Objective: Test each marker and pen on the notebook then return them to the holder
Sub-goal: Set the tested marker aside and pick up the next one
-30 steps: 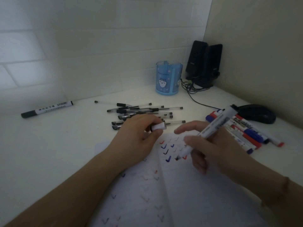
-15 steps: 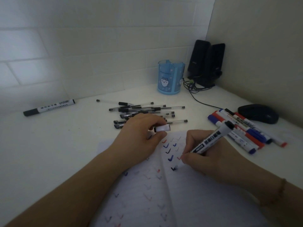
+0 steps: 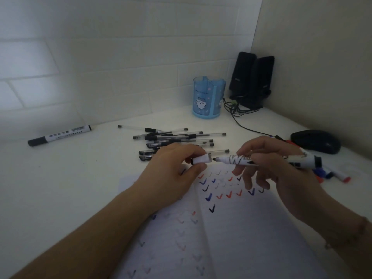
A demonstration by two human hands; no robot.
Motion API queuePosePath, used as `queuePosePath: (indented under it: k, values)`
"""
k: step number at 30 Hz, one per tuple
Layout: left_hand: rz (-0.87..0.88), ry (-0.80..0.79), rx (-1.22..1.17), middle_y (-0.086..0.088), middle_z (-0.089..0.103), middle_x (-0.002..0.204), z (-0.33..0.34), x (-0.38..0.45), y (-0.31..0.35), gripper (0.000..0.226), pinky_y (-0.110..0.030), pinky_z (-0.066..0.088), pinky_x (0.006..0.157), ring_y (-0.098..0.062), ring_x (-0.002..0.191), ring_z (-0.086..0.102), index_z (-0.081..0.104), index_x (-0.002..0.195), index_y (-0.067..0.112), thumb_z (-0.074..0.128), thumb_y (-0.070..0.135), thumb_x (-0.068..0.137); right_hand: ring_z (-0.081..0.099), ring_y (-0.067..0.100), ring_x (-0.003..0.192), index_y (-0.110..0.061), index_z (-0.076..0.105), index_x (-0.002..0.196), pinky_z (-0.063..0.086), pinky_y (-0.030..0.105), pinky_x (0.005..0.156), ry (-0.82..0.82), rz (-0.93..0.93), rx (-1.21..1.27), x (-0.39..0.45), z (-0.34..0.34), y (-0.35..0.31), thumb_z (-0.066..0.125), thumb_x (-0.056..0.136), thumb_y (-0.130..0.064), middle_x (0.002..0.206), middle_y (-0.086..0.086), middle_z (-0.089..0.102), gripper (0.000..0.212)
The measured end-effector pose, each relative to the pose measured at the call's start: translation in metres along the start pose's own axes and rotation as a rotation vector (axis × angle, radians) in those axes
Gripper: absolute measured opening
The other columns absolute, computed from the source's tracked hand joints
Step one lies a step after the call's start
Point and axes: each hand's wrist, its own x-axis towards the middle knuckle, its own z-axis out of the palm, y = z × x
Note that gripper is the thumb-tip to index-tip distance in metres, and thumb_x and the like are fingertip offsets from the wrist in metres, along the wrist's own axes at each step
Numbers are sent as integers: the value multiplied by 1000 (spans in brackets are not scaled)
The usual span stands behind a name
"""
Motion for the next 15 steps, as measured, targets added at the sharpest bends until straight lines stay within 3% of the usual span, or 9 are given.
queuePosePath:
  k: [4,10,12,15]
  values:
    - [36,10,-28,25,59,94,-1,0,3,26,-13,42,82,3,90,54,65,109,28,57,38,86,60,27,50,-11,63,87,38,22,39,-31,51,-34,2,1,4,52,65,-43,77,13,72,40]
    - [177,-19,-119,15,61,91,-3,-2,9,26,-7,38,75,4,83,54,65,108,17,51,31,92,60,28,51,-5,61,90,40,24,38,-77,143,127,-1,6,3,51,79,-25,75,15,71,24]
    - [186,-22,-147,15,56,87,-3,-3,12,24,-6,35,72,6,80,50,63,107,16,47,28,95,62,28,51,-3,60,91,42,24,39,-104,134,209,-1,7,3,60,84,-38,75,17,71,36]
    - [177,-22,-189,14,57,84,-4,-4,19,26,-7,35,69,6,77,51,64,106,16,44,28,96,65,30,54,2,58,93,44,25,40,-137,94,258,-2,11,3,64,74,-52,77,20,70,58]
